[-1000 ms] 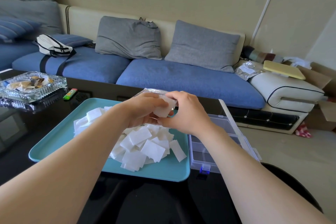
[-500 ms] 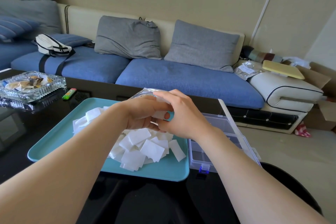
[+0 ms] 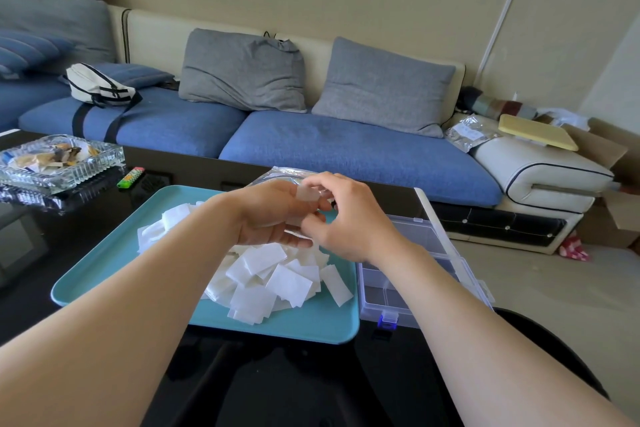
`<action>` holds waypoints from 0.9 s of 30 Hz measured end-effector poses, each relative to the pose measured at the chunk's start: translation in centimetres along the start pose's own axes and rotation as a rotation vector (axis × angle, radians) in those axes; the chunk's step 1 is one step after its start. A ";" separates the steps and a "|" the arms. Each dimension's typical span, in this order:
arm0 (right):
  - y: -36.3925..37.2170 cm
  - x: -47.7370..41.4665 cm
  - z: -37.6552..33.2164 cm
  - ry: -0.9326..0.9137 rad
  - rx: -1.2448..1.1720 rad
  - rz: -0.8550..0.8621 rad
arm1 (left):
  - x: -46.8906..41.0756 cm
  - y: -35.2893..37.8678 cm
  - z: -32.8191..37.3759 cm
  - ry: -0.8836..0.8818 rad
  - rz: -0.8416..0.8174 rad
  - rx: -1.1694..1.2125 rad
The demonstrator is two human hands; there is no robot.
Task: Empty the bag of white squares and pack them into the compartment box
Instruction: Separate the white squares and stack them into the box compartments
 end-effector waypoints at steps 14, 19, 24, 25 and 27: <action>-2.0 -0.5 0.6 0.085 -0.217 0.044 | 0.4 1.1 0.0 -0.113 -0.012 -0.162; -1.6 -0.4 2.5 0.301 -0.058 0.024 | 0.1 0.8 0.2 0.001 0.147 -0.267; 1.6 1.9 5.4 0.461 0.183 -0.381 | -0.1 -1.1 -0.3 0.012 0.416 -0.241; 2.0 2.2 5.4 0.449 0.217 -0.406 | -0.1 -1.1 -0.4 -0.020 0.399 -0.201; 2.3 2.4 5.3 0.429 0.282 -0.446 | 0.2 -0.8 -0.6 -0.100 0.335 -0.100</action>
Point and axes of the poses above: each hand's wrist, its own x-axis away from the middle knuckle, its own y-axis out of the palm, z = x × y, the point moved 5 cm from there along -x, towards the middle knuckle, and after that the axes turned 8 degrees about y, right-handed, at the moved point
